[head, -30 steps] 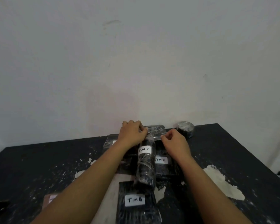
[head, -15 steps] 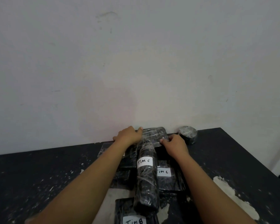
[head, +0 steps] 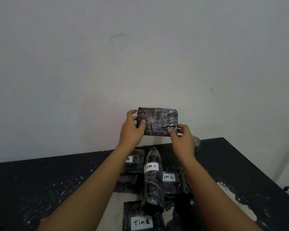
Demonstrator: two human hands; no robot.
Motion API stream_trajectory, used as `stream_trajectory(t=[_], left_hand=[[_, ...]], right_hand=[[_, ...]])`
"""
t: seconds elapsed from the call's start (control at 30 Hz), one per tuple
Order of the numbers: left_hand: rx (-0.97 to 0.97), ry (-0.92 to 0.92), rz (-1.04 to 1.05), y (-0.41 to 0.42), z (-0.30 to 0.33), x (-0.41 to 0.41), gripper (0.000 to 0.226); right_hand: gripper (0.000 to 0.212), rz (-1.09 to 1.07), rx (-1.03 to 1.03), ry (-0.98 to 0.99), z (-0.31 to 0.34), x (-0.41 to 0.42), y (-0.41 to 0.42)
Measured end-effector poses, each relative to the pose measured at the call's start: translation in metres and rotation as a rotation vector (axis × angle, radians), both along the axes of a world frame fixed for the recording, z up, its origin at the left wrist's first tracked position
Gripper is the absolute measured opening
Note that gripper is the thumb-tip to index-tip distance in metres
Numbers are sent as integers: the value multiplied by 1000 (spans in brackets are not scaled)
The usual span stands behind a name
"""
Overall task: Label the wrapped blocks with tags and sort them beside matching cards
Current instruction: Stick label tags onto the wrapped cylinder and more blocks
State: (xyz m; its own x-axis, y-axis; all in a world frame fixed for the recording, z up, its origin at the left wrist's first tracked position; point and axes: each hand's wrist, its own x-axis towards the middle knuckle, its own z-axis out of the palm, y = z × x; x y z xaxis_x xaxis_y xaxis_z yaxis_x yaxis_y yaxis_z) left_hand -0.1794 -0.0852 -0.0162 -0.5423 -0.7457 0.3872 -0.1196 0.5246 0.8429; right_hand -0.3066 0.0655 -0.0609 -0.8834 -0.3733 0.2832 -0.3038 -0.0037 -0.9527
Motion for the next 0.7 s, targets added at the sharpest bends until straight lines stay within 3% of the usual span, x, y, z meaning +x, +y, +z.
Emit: stream_trajectory(t=[0.27, 0.4, 0.6, 0.7], left_hand=[[152, 108, -101, 45, 14, 60, 43], [344, 133, -180, 91, 1, 99, 62], [383, 131, -145, 159, -39, 137, 88], [405, 160, -104, 188, -53, 144, 83]], right_hand=[[31, 75, -124, -107, 19, 48, 62], [26, 137, -83, -90, 13, 81, 115], [24, 172, 58, -59, -8, 116, 187], [17, 168, 95, -55, -19, 129, 218]])
